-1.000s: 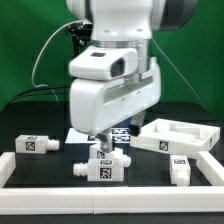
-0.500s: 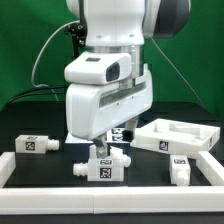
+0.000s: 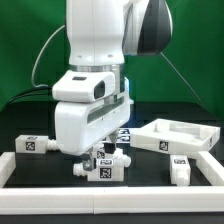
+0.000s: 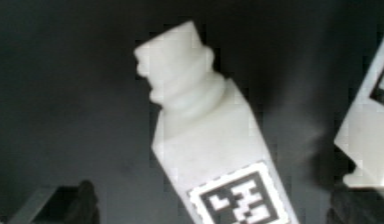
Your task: Assemble one leg
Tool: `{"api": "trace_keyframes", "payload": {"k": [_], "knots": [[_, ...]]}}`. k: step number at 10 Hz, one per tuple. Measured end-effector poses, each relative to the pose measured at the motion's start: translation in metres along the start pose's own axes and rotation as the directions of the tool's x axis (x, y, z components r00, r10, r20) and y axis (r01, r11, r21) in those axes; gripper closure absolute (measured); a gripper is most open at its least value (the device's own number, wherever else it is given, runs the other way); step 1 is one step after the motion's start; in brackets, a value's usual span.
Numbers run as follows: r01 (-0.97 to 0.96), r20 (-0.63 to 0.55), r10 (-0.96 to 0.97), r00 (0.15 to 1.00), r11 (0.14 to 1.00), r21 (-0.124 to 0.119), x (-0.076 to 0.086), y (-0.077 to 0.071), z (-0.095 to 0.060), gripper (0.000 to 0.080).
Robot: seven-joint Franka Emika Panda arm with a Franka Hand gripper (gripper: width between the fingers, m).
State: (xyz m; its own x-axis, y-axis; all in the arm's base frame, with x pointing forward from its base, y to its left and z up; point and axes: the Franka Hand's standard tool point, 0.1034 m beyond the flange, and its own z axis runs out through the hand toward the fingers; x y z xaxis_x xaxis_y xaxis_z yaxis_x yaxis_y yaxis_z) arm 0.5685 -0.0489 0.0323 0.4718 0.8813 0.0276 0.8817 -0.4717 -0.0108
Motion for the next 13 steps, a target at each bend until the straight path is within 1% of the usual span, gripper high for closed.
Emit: {"api": "trace_keyframes", "payload": {"k": [1,3,5,6,7,8,9,10,11,13], "knots": [[0.001,0.001,-0.001,1.000,1.000,0.004,0.000,-0.001,0.003,0.0150],[-0.001,0.006,0.001,1.000,1.000,0.020,-0.002,-0.004,0.014,0.0150],[-0.001,0.007,0.001,1.000,1.000,0.023,-0.002,-0.005,0.016,0.0150],[-0.001,0.008,0.001,1.000,1.000,0.023,-0.002,-0.005,0.017,0.0254],[-0.001,0.008,0.001,1.000,1.000,0.024,-0.002,-0.005,0.017,0.0388],[-0.001,0.008,0.001,1.000,1.000,0.024,-0.002,-0.005,0.017,0.0388],[-0.001,0.008,0.001,1.000,1.000,0.024,-0.002,-0.005,0.017,0.0516],[-0.002,0.009,0.002,1.000,1.000,0.024,-0.004,-0.004,0.017,0.0516],[0.057,0.014,-0.057,0.998,0.998,0.022,-0.019,0.002,0.016,0.0516],[0.091,0.023,-0.091,0.996,0.996,0.016,-0.061,0.016,0.015,0.0516]]}}
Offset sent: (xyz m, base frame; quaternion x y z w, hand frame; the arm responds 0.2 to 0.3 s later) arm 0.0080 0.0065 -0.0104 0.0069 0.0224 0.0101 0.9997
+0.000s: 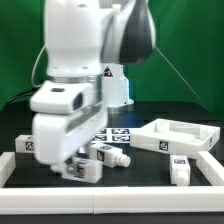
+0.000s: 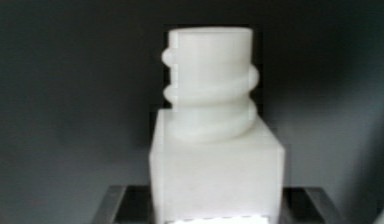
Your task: Assemble one leg
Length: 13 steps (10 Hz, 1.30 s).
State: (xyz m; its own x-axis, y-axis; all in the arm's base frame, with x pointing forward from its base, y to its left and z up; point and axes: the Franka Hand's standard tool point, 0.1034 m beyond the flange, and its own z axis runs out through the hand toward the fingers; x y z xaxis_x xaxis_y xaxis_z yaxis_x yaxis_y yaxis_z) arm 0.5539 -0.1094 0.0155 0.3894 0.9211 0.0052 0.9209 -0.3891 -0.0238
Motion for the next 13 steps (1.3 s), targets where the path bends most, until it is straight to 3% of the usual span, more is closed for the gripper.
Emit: {"api": "trace_keyframes", "payload": {"k": [3,5,6,7,8,9,11,12,13], "knots": [[-0.006,-0.003,0.006,1.000,1.000,-0.020,-0.041,0.011,-0.001,0.0515],[-0.016,-0.004,0.016,1.000,1.000,-0.019,-0.045,0.011,-0.001,0.0487],[-0.016,-0.004,0.016,1.000,1.000,-0.019,-0.045,0.011,-0.001,0.0351],[-0.016,-0.004,0.016,1.000,1.000,-0.019,-0.045,0.011,-0.001,0.0351],[-0.039,-0.005,0.039,0.999,0.999,-0.021,-0.042,0.011,-0.004,0.0197],[-0.101,-0.007,0.101,0.995,0.994,-0.033,-0.032,0.007,-0.018,0.0197],[-0.195,-0.011,0.195,0.981,0.980,-0.045,-0.003,-0.017,-0.045,0.0151],[-0.224,-0.015,0.223,0.975,0.973,-0.049,0.013,-0.027,-0.052,0.0151],[-0.239,-0.022,0.238,0.971,0.970,-0.053,0.032,-0.040,-0.048,0.0151]]}}
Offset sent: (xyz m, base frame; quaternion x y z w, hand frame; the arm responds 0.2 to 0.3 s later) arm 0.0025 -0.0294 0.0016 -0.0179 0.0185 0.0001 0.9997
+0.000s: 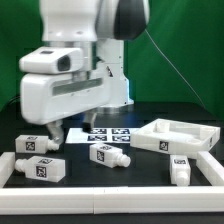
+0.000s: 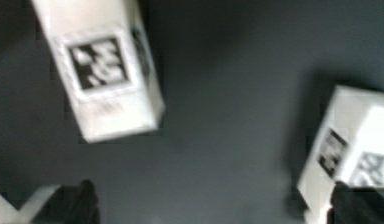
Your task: Assemble one leg
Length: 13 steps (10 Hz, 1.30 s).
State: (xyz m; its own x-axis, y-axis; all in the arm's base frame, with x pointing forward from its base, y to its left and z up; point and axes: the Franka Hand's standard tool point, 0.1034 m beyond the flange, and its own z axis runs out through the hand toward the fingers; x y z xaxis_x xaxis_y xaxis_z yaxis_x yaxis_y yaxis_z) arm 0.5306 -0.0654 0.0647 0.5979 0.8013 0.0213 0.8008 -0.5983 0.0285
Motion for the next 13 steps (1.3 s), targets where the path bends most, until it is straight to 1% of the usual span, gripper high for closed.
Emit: {"api": "trace_keyframes", "payload": {"k": [1,2,3,4,5,7,8,9,10,11,12,13], "knots": [[-0.047,-0.008,0.047,0.999,0.999,-0.001,0.014,-0.020,0.007,0.0151],[-0.060,-0.011,0.060,0.998,0.998,0.005,0.026,-0.039,0.017,0.0151],[-0.049,-0.015,0.049,0.999,0.999,0.002,0.024,-0.044,0.030,0.0151],[-0.060,-0.003,0.060,0.998,0.998,0.016,0.017,-0.046,0.045,0.0151],[-0.063,0.003,0.063,0.998,0.998,0.026,0.014,-0.049,0.053,0.0151],[-0.064,0.007,0.064,0.998,0.998,0.029,0.006,-0.049,0.057,0.0151],[-0.063,0.006,0.063,0.998,0.998,0.029,0.007,-0.049,0.057,0.0151],[-0.063,0.006,0.063,0.998,0.998,0.029,0.007,-0.049,0.057,0.0272],[-0.064,0.006,0.063,0.998,0.998,0.029,0.007,-0.049,0.057,0.0425],[-0.064,0.006,0.063,0.998,0.998,0.029,0.007,-0.049,0.057,0.0425],[-0.064,0.006,0.063,0.998,0.998,0.029,0.007,-0.049,0.057,0.0517],[-0.068,0.007,0.068,0.998,0.997,0.027,0.004,-0.050,0.057,0.0517]]}}
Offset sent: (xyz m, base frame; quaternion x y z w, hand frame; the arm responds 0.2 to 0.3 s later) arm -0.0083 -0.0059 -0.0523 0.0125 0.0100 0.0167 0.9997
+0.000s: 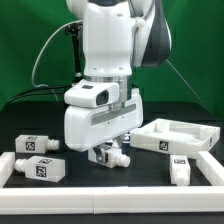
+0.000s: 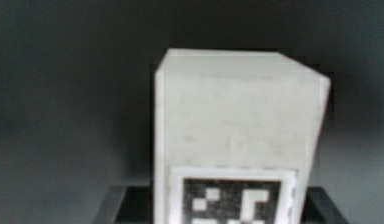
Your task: Assemble one leg
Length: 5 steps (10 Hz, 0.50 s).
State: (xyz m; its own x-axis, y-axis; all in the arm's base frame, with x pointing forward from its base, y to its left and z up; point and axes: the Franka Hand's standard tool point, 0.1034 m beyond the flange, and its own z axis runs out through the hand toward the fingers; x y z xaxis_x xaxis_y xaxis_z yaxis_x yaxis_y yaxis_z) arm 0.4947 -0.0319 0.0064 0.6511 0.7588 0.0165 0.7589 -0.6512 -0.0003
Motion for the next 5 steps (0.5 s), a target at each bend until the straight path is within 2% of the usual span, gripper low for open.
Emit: {"api": "trace_keyframes", "payload": {"k": [2,4,5], "knots": [[-0.035,0.025,0.035,0.999,0.999,0.003,-0.035,-0.011,0.000,0.0517],[-0.059,0.037,0.059,0.998,0.998,0.004,-0.057,-0.013,-0.001,0.0517],[-0.066,0.039,0.066,0.997,0.998,0.003,-0.061,-0.011,-0.002,0.0517]]}}
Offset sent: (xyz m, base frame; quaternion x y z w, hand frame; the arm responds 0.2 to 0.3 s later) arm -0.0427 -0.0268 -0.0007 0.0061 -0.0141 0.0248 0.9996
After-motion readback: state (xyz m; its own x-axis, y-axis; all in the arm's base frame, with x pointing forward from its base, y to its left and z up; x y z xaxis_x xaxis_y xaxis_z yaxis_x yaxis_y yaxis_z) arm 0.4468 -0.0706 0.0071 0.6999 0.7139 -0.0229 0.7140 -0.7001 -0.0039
